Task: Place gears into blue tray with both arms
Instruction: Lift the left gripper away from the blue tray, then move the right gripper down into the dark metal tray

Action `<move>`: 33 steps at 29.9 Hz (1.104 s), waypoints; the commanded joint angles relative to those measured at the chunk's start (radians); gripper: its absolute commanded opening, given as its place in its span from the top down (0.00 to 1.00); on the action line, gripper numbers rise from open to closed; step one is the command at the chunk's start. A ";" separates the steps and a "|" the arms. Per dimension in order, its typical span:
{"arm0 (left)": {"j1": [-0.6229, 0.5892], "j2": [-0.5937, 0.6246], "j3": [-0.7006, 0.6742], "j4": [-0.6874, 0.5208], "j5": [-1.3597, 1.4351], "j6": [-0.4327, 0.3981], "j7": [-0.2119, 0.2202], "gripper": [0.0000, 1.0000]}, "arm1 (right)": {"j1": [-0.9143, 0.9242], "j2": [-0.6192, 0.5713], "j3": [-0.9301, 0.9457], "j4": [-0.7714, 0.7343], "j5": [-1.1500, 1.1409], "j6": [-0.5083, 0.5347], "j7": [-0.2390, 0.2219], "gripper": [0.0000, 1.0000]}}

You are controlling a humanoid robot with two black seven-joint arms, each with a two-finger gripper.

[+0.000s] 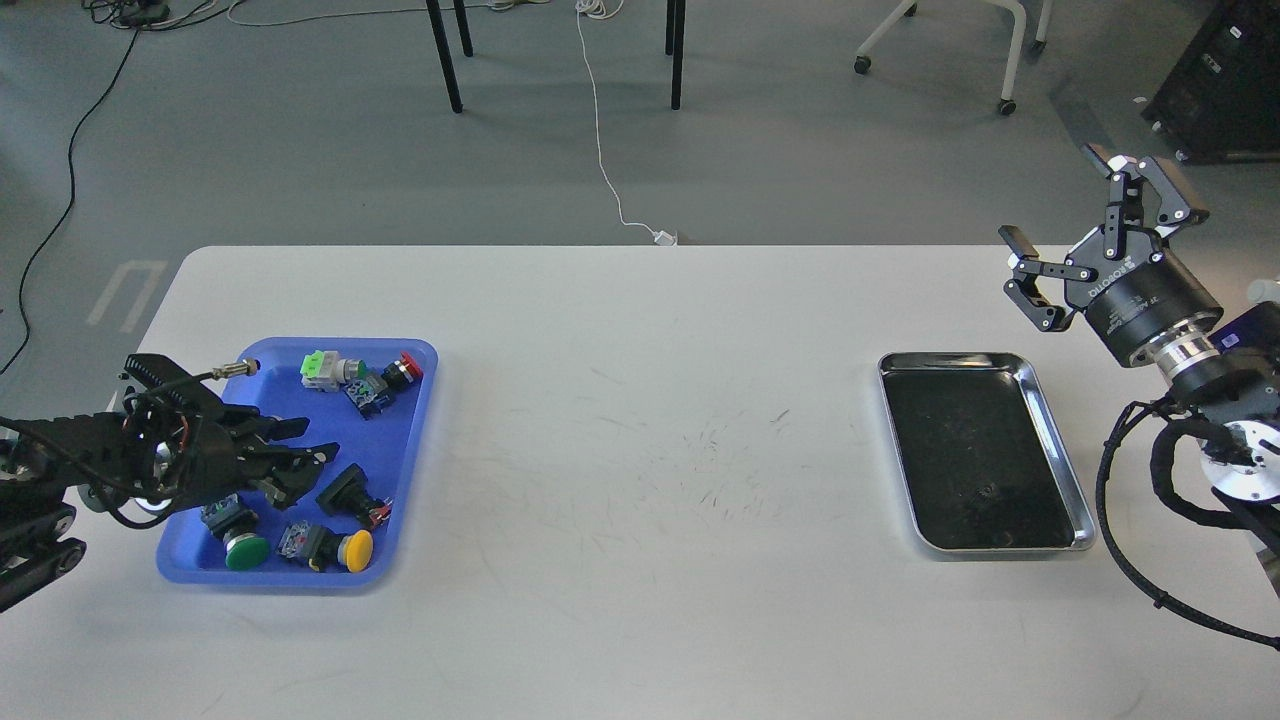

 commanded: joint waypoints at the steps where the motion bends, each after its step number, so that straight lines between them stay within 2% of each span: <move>1: -0.027 0.007 -0.005 -0.001 -0.104 0.013 -0.004 0.14 | 0.000 -0.040 -0.001 0.017 -0.001 0.004 0.000 0.03; 4: -0.100 0.010 -0.002 -0.001 -0.303 -0.016 -0.006 0.14 | 0.000 -0.097 -0.001 0.044 -0.007 0.008 0.000 0.03; 9: -0.226 0.002 -0.007 -0.001 -0.792 -0.167 0.002 0.09 | 0.041 -0.172 -0.001 0.049 -0.107 0.024 0.000 0.03; 11: -0.269 -0.003 -0.008 0.000 -1.001 -0.197 0.007 0.06 | 0.055 -0.190 -0.001 0.047 -0.193 0.024 0.000 0.02; 15: -0.321 -0.050 -0.043 -0.001 -1.362 -0.207 0.004 0.02 | 0.118 -0.210 -0.014 0.023 -0.436 0.025 -0.002 0.02; 20: -0.334 -0.147 -0.206 0.011 -1.649 -0.210 0.022 0.02 | 0.224 -0.200 -0.058 -0.037 -0.722 0.025 -0.003 0.02; 22: -0.329 -0.193 -0.250 0.051 -1.703 -0.211 0.042 0.02 | 0.282 -0.192 -0.115 -0.042 -0.788 0.025 -0.005 0.02; 25: -0.324 -0.272 -0.293 0.123 -1.778 -0.223 0.042 0.02 | 0.404 -0.152 -0.246 -0.060 -0.866 0.024 -0.005 0.02; 29: -0.305 -0.315 -0.370 0.158 -1.959 -0.280 0.045 0.02 | 0.566 -0.102 -0.470 -0.092 -0.972 0.025 -0.002 0.02; 33: -0.300 -0.335 -0.386 0.160 -2.067 -0.286 0.039 0.02 | 0.695 -0.040 -0.733 -0.083 -1.128 0.039 0.001 0.02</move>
